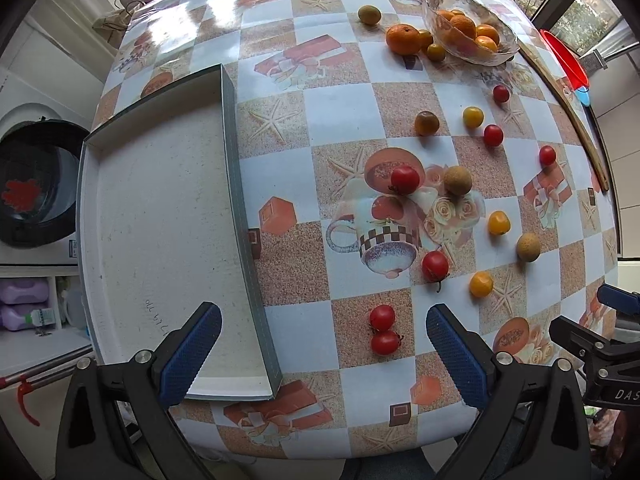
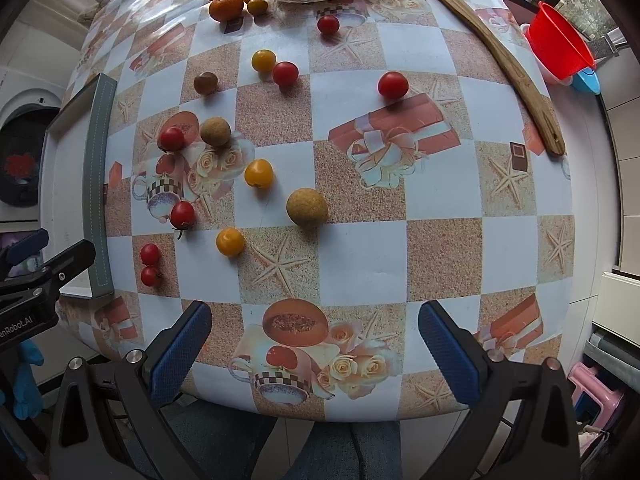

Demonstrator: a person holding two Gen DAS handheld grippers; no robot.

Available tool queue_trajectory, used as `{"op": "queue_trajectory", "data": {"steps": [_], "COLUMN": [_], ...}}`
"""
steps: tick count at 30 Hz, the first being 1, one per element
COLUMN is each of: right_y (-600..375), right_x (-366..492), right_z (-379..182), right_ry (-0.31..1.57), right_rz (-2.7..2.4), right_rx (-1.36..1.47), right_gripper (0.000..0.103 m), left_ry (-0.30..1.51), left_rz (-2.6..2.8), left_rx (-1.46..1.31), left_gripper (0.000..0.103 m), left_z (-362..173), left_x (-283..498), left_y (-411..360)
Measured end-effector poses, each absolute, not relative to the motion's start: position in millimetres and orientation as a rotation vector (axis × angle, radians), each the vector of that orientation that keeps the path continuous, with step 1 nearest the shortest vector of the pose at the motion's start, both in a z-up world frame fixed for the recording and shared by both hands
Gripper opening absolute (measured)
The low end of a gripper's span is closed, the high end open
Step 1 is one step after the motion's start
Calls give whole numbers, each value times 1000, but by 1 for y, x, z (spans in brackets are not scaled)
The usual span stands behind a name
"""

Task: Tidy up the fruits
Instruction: 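Move both grippers toward the scattered fruits on the table, then grasp a red cherry tomato with the left gripper while the right grasps a tan fruit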

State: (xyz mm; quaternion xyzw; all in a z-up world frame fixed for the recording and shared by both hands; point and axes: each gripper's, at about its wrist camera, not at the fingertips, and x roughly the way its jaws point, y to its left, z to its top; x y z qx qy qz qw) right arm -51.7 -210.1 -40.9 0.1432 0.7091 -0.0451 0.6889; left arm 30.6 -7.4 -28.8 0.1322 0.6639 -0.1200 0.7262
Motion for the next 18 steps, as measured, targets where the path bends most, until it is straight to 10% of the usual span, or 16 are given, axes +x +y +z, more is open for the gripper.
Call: {"op": "queue_trajectory", "data": {"steps": [18], "right_y": [-212], "right_x": [-26], "right_z": [-84], "right_ry": [1525], "right_rz": [-145], "right_rx": [309], "right_gripper": [101], "left_ry": [1440], "left_rz": [-330], "left_rx": [419], "left_gripper": [93], "left_z": [-89], "left_x": [87], "left_y": [-49]}}
